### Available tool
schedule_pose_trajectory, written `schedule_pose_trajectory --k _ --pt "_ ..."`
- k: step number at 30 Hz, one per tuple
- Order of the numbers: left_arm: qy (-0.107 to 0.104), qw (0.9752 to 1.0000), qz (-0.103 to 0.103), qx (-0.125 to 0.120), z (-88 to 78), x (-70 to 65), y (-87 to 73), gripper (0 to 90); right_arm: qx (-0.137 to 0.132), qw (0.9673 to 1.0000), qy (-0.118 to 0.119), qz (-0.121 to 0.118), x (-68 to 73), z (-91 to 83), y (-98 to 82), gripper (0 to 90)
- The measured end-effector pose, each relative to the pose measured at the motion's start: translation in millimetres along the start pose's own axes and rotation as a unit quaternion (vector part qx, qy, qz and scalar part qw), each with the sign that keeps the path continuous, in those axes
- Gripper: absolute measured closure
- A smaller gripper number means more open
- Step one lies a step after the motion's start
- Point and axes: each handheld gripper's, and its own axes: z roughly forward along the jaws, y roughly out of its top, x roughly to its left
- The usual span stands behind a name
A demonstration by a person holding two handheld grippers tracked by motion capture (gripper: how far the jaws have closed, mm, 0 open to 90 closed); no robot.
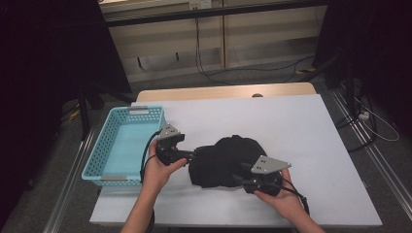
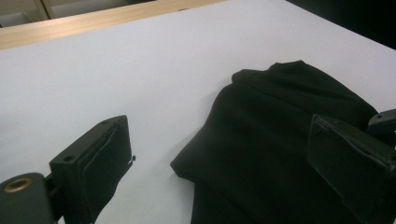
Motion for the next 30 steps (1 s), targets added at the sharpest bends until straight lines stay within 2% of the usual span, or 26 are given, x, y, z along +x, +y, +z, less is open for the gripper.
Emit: schedule_pose_trajectory --k 1,9,13,14,15,17,18,19,21,23,25,27,29,30 --pt "-0.002 1.0 -0.001 0.0 0.5 -0.4 -0.4 6.9 0.004 0.9999 0.011 0.002 1.8 3.3 -1.0 51.5" --pt "0.0 1.0 -0.008 -0.002 -0.9 3.0 -2.6 6.9 0.029 0.999 0.029 -0.015 10.8 15.7 -1.7 45.9" --pt "0.003 1.0 -0.007 0.001 -2.2 4.5 -4.7 7.1 0.058 0.9976 0.025 -0.028 14.3 24.3 -3.9 45.7" --pt "0.002 1.0 -0.008 0.001 -2.7 4.4 -5.0 7.1 0.072 0.9967 0.023 -0.03 14.7 27.5 -3.3 48.8" --pt "0.002 1.0 -0.007 0.001 -3.3 4.4 -5.0 7.1 0.072 0.9967 0.023 -0.03 14.7 27.5 -3.3 48.8" --pt "0.002 1.0 -0.009 0.0 -4.1 4.3 -5.5 7.4 0.078 0.9965 0.015 -0.027 14.6 28.6 -3.1 57.5" --pt "0.003 1.0 -0.009 0.0 -4.3 4.5 -5.9 7.4 0.078 0.9966 0.012 -0.027 13.6 28.6 -2.9 63.9" --pt "0.004 0.9999 -0.01 0.001 -4.5 4.5 -6.3 7.4 0.078 0.9965 0.014 -0.025 11.0 28.1 -3.0 74.5" --pt "0.006 1.0 -0.007 0.002 -4.8 5.0 -6.7 7.5 0.077 0.9966 0.016 -0.021 9.4 27.4 -3.0 76.6" --pt "0.004 1.0 -0.007 0.001 -4.9 4.0 -6.7 7.6 0.069 0.9973 0.012 -0.022 6.1 24.1 -1.7 78.4" --pt "0.003 1.0 -0.008 0.0 -5.0 2.7 -6.3 7.7 0.052 0.9986 0.005 -0.005 0.0 17.2 1.2 79.2" --pt "0.002 1.0 -0.004 0.001 -4.4 2.3 -6.1 7.7 0.024 0.9996 -0.008 0.013 -9.7 6.0 4.9 79.7" --pt "-0.001 1.0 -0.007 0.003 -2.5 1.5 -6.7 7.7 -0.006 0.999 -0.02 0.04 -21.7 -6.4 7.2 80.0" --pt "-0.003 1.0 -0.005 0.004 -1.2 1.2 -7.0 7.7 -0.025 0.9971 -0.032 0.065 -33.2 -18.2 7.0 80.4"
